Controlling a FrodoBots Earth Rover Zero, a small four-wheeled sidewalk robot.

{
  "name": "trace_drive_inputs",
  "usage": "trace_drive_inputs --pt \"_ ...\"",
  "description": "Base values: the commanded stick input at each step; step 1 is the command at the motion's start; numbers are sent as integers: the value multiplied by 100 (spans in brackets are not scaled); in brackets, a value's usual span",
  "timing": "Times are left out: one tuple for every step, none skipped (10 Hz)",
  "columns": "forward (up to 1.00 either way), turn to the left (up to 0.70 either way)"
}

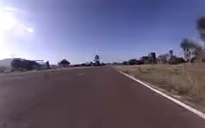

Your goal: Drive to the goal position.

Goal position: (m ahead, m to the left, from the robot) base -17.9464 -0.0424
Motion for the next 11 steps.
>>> trace_drive_inputs --pt "100 0" --pt "100 0" --pt "100 0" --pt "100 0" --pt "100 0" --pt "100 0" --pt "100 0" --pt "100 0" --pt "100 0" --pt "100 0" --pt "100 -6"
